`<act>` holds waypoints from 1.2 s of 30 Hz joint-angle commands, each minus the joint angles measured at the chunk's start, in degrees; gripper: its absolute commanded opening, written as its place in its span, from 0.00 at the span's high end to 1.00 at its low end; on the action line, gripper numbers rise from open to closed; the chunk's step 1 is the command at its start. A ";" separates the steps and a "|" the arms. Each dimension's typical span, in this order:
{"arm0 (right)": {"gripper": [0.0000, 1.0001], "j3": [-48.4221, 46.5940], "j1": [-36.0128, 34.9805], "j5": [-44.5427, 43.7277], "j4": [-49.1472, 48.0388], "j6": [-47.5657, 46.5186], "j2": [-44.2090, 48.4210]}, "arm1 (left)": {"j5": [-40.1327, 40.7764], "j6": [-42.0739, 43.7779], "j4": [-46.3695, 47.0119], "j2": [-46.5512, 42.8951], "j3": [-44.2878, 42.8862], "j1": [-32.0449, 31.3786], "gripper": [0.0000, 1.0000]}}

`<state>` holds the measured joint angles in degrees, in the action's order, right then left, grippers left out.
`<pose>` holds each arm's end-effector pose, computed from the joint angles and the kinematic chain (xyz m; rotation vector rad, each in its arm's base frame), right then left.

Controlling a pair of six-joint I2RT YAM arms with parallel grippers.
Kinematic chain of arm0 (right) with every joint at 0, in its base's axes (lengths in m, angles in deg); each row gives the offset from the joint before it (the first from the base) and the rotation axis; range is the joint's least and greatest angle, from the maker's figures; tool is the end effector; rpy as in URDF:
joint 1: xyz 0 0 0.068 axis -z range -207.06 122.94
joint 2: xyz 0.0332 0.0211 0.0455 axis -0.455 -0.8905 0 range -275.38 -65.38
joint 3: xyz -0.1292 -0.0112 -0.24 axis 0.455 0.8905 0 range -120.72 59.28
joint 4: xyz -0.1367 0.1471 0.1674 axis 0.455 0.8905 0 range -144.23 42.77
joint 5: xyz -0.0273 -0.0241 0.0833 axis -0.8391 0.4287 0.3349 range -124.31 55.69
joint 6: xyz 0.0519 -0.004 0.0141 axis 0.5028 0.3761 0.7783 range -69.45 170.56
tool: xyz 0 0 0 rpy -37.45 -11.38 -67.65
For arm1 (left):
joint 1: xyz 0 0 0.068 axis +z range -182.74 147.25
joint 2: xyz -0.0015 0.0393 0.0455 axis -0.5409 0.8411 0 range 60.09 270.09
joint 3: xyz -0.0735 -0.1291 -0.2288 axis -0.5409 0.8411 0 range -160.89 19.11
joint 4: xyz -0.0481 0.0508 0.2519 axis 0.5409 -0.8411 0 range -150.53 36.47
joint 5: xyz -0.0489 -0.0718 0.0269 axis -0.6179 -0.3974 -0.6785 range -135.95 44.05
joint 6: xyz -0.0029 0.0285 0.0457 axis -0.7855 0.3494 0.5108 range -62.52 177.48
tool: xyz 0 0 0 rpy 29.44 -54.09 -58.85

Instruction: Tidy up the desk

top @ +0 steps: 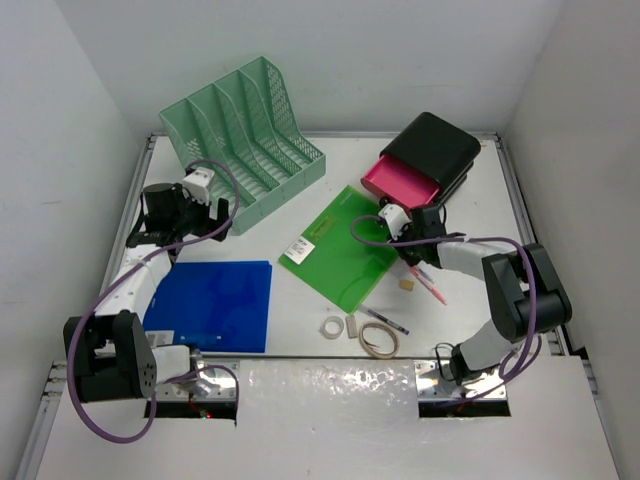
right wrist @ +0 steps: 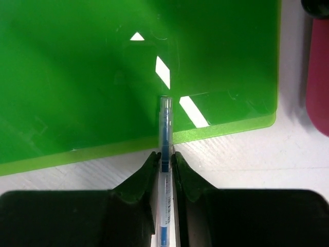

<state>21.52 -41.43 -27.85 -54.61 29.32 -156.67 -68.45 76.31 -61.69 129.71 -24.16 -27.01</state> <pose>0.2753 0.0747 0.1285 -0.8062 2.3582 0.0907 0.2623 0.0125 0.2453 0.4610 2.0762 -0.1745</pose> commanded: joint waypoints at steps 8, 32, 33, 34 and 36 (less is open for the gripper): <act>0.98 -1.88 -0.04 -6.28 0.73 -4.34 -1.62 | -0.26 0.24 1.40 -1.42 -2.09 0.15 0.15; 1.00 -4.76 -17.18 -5.96 9.36 -6.99 20.96 | -0.88 -0.02 1.31 -1.51 -2.35 0.15 0.15; 1.00 -5.83 -17.18 -3.41 8.22 -6.54 22.89 | -0.88 -0.02 1.40 -1.42 -2.18 0.15 0.14; 1.00 -8.19 -17.18 -1.90 5.59 -6.10 23.69 | -0.88 -0.11 1.48 -1.34 -2.26 0.06 0.14; 1.00 -10.75 -17.18 -0.39 2.86 -6.36 24.40 | -0.88 -0.20 1.40 -1.25 -2.44 0.06 0.15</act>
<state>16.89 -58.50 -34.43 -45.36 21.61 -135.31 -68.52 76.47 -61.69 129.71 -24.18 -27.01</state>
